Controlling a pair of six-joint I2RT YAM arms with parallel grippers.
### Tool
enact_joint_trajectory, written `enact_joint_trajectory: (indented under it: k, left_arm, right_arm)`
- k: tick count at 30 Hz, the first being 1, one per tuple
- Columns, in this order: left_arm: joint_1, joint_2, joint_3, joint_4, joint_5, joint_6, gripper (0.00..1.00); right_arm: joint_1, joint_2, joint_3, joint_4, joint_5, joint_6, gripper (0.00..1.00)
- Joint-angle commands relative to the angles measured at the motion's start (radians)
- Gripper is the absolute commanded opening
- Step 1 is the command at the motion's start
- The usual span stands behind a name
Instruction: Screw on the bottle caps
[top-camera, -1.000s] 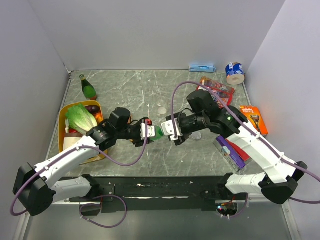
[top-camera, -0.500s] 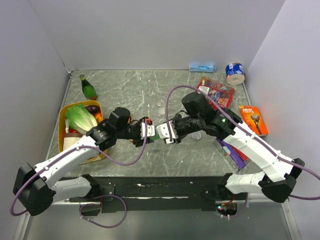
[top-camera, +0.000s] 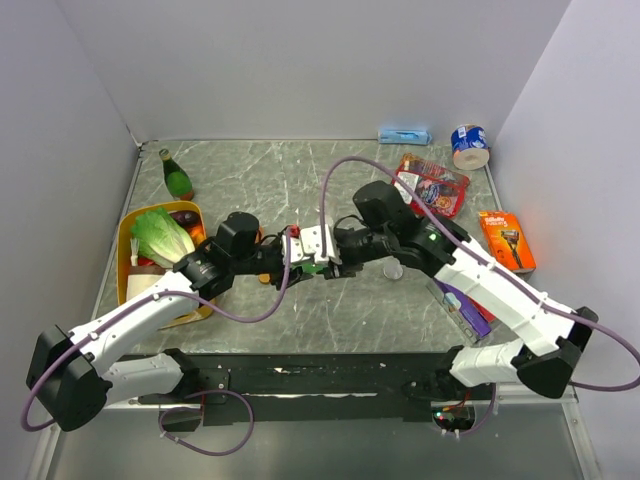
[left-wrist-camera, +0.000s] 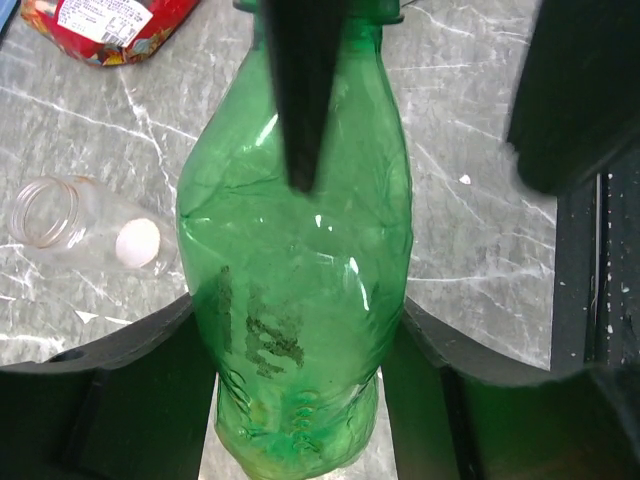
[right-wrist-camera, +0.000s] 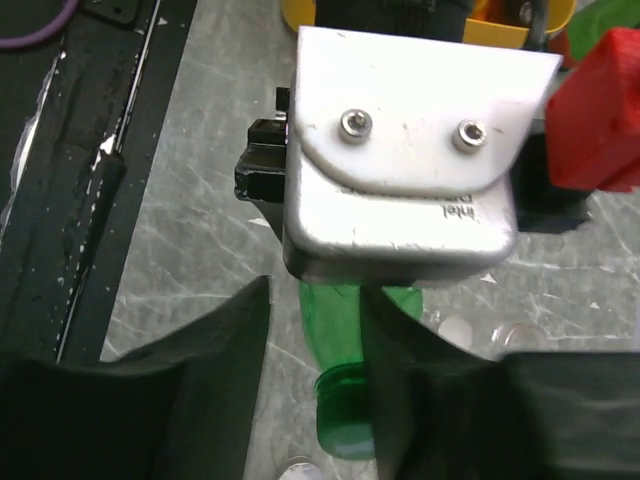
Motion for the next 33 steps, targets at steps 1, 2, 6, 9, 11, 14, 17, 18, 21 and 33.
enact_joint_trajectory:
  k: [1,2,6,9,11,14,17,18,21,33]
  left_arm:
    - [-0.005,-0.021,0.003,0.035,0.045,0.024,0.01]
    - [-0.003,-0.020,0.000,0.009,0.048,0.039,0.01]
    - [-0.005,-0.026,-0.008,-0.025,0.051,0.090,0.01]
    - [-0.003,-0.032,-0.014,-0.020,0.050,0.102,0.01]
    - [-0.003,-0.037,-0.019,-0.010,0.045,0.096,0.01]
    - [-0.003,-0.041,-0.020,0.003,0.044,0.088,0.01]
    - [-0.003,-0.048,-0.022,0.000,0.039,0.087,0.01]
    - [-0.005,-0.049,-0.023,0.001,0.038,0.088,0.01]
    - [-0.003,-0.057,-0.028,0.010,0.030,0.090,0.01]
    - [-0.003,-0.041,-0.033,0.090,0.022,0.033,0.01]
  right_arm:
    - [-0.003,-0.078,0.004,0.036,0.015,-0.016,0.57]
    - [-0.003,-0.092,0.007,0.030,0.016,-0.066,0.58]
    - [-0.003,-0.114,0.016,-0.043,0.030,-0.208,0.59]
    - [-0.004,-0.118,0.013,-0.091,0.036,-0.277,0.59]
    - [-0.003,-0.115,0.009,-0.112,0.045,-0.302,0.58]
    - [-0.001,-0.102,0.010,-0.120,0.058,-0.308,0.56]
    - [-0.006,-0.089,0.013,-0.125,0.065,-0.297,0.53]
    - [-0.004,-0.088,0.015,-0.125,0.068,-0.293,0.52]
    - [-0.015,-0.079,0.013,-0.125,0.078,-0.282,0.50]
    - [-0.111,0.000,0.079,-0.134,-0.004,-0.142,0.13]
